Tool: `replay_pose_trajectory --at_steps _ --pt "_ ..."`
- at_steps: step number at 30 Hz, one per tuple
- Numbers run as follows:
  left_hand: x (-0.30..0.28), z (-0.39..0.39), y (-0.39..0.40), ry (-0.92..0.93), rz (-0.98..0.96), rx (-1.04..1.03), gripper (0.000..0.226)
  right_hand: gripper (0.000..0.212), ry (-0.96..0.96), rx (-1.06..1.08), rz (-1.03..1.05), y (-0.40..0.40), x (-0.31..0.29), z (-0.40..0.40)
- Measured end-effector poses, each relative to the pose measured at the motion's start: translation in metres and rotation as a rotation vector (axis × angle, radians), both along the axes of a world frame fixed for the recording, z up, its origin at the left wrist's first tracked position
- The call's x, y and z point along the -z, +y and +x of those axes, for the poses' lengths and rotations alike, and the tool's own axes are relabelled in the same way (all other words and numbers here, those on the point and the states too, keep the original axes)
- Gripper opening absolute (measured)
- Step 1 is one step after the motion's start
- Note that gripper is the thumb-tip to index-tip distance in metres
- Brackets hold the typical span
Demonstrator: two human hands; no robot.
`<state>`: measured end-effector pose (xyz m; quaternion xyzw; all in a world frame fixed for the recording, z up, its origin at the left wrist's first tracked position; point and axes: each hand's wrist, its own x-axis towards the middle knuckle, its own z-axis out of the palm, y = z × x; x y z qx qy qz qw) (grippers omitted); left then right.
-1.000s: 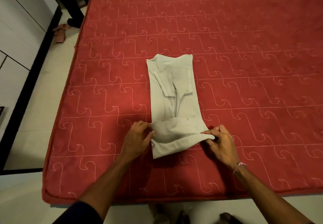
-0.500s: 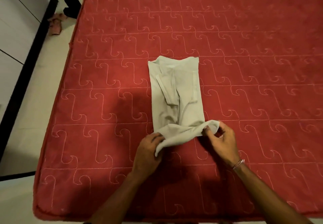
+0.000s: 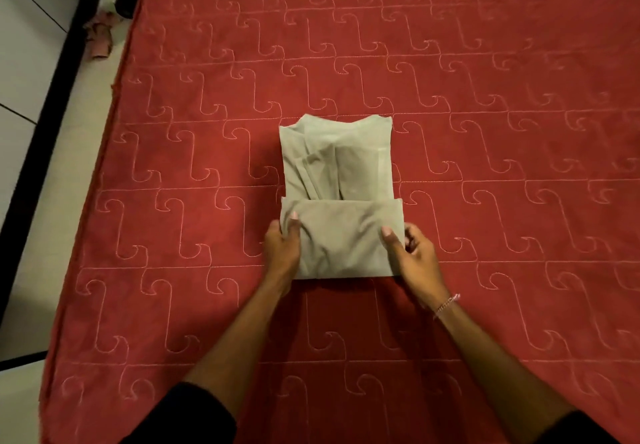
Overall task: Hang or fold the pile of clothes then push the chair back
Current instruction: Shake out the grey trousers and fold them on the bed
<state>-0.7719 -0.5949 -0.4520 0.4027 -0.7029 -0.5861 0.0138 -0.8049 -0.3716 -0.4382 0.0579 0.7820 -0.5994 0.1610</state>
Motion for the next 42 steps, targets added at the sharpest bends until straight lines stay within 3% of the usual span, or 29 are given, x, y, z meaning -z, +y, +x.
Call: replay_pose_trajectory --at_steps 5,8,14,17,24,31,34,37,39,42 --pt "0.008 0.006 0.014 -0.076 -0.303 -0.001 0.029 0.020 0.168 -0.034 0.296 -0.006 0.016 0.002" --pt "0.008 0.006 0.013 -0.037 -0.443 -0.003 0.031 0.026 0.221 0.012 0.491 -0.012 0.023 0.000" --pt "0.023 0.015 0.000 -0.025 -0.521 0.117 0.041 0.036 0.157 0.164 0.798 -0.017 0.021 0.014" --pt "0.022 0.018 0.004 -0.029 -0.539 0.153 0.045 0.032 0.064 0.248 0.810 -0.016 0.024 0.024" --pt "0.016 0.031 0.014 -0.050 -0.392 0.028 0.051 0.028 0.169 0.328 0.680 -0.008 0.026 0.036" --pt "0.013 0.043 0.018 -0.084 -0.547 0.065 0.047 0.030 0.207 0.342 0.787 -0.004 0.020 0.043" --pt "0.011 0.053 0.022 -0.233 -0.704 0.159 0.045 0.026 0.156 0.277 0.834 -0.003 0.024 0.052" --pt "0.006 0.064 0.027 -0.303 -0.725 0.196 0.035 0.038 0.268 0.057 0.904 0.001 0.030 0.060" --pt "0.009 0.073 0.025 -0.215 -0.840 0.255 0.029 0.048 0.342 -0.084 0.961 0.007 0.029 0.063" --pt "0.017 0.094 0.017 0.107 -1.123 0.562 0.056 0.063 0.513 -0.313 1.009 0.024 0.019 0.076"
